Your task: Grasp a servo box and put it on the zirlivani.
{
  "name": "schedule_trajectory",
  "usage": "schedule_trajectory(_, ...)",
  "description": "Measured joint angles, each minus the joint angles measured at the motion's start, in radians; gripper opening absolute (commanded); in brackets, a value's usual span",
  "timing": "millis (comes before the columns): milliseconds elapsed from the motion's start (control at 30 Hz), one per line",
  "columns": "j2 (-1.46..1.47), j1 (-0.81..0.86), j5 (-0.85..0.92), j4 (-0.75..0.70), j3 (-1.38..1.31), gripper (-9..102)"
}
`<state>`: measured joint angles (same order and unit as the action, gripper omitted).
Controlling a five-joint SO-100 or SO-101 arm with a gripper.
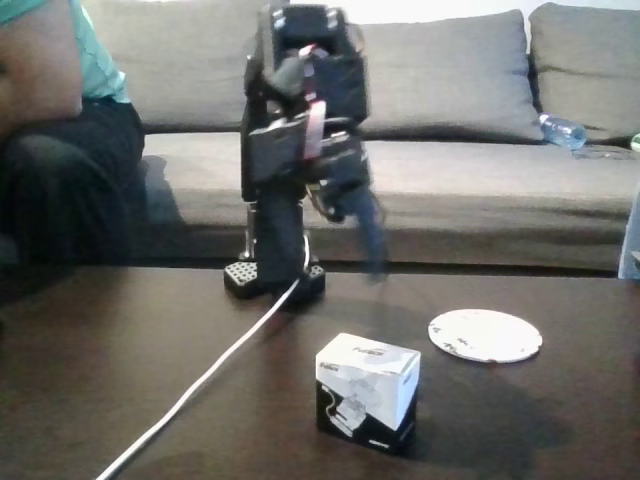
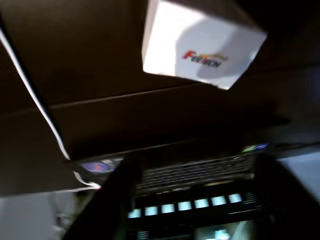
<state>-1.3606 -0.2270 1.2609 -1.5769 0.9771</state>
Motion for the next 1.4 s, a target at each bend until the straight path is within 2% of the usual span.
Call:
schedule_trajectory(267,0.000,-0.012,0.385,-0.155,-0.089,45)
schedule_trajectory(367,0.000,-0.008,0.548,-0.156,-0.089,45)
schedule_trajectory(500,0.044,-0.009,0.673,-0.156,-0.097,45)
schedule_trajectory(733,0.288,0.009,0.657,-0.087,-0.172,45)
schedule_trajectory(900,0.439,0.009,0.653,-0.155,-0.387,45)
schedule_trajectory(1067,0.454,-0.028,0.669,-0.158,-0.552,45)
schedule_trajectory(1200,0.456,-0.080,0.680,-0.158,-0.561,45)
schedule_trajectory(1400,0.465,-0.069,0.709,-0.158,-0.561,44)
